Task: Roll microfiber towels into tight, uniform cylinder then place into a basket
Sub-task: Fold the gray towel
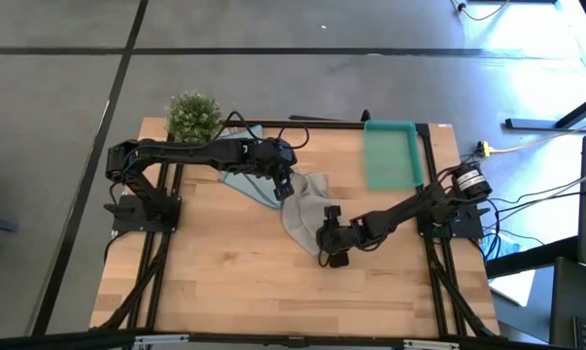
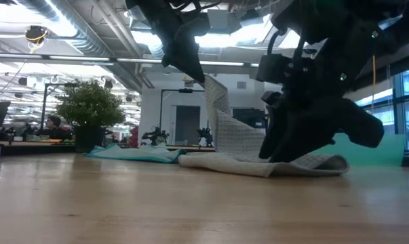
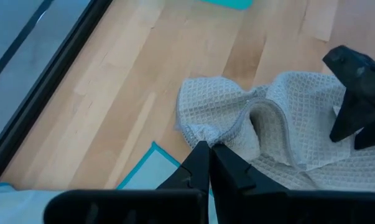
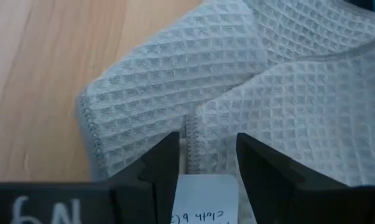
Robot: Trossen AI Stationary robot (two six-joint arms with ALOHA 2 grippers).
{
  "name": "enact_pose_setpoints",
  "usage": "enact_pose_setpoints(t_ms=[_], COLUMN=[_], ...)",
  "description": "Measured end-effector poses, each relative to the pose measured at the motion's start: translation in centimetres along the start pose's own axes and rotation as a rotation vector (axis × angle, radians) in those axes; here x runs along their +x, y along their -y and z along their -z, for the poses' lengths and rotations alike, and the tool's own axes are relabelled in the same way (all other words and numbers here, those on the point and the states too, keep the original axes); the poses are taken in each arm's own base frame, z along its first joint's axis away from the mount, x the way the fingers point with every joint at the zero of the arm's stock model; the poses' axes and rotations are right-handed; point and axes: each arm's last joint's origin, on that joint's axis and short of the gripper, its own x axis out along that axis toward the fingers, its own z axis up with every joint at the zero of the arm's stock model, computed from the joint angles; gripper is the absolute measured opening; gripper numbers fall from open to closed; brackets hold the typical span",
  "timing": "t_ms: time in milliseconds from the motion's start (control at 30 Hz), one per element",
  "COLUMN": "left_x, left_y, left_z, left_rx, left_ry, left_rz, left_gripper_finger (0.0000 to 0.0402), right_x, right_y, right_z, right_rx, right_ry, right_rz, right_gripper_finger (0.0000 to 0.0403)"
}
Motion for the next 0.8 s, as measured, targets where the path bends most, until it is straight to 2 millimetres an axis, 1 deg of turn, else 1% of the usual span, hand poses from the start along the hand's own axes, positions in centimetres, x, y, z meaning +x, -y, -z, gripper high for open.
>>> enact_pose_setpoints(t_ms=[100,167,233,400,433,467,600,667,800], left_x=[0.0,0.0,0.0,0.0,0.0,0.0,0.0,-0.1,-1.2], left_y=[0.0,0.0,0.0,0.0,0.0,0.0,-0.1,-0.3,-1.2], left_z=[0.0,0.0,0.0,0.1,0.1,0.1,0.1,0.2,0.1], left_rx=[0.0,0.0,0.0,0.001,0.001,0.001,0.001,-0.001,-0.016], left_ry=[0.0,-0.001,-0.003,-0.008,-0.008,-0.008,-0.013,-0.022,-0.033], left_rz=[0.0,0.0,0.0,-0.001,-0.001,-0.001,-0.003,-0.007,-0.023], left_gripper_finger=[0.0,0.0,0.0,0.0,0.0,0.0,0.0,0.0,0.0], right_x=[0.0,-0.2,-0.2,-0.2,-0.2,-0.2,-0.4,-1.1,-3.4], right_y=[0.1,0.1,0.1,0.1,0.2,0.2,0.4,0.9,2.4], right_z=[-0.1,-0.2,-0.5,-0.3,-0.2,-0.2,-0.5,-1.1,-3.0], right_rx=[0.004,0.008,0.02,0.029,0.04,0.057,0.081,0.069,0.07], right_ry=[0.009,0.019,0.042,0.028,0.019,0.016,-0.009,-0.051,-0.105], right_rz=[0.018,0.018,0.018,0.018,0.018,0.019,0.023,0.028,0.042], right_gripper_finger=[0.0157,0.0143,0.0117,0.0029,0.0016,0.001,0.0008,0.0005,0.0003])
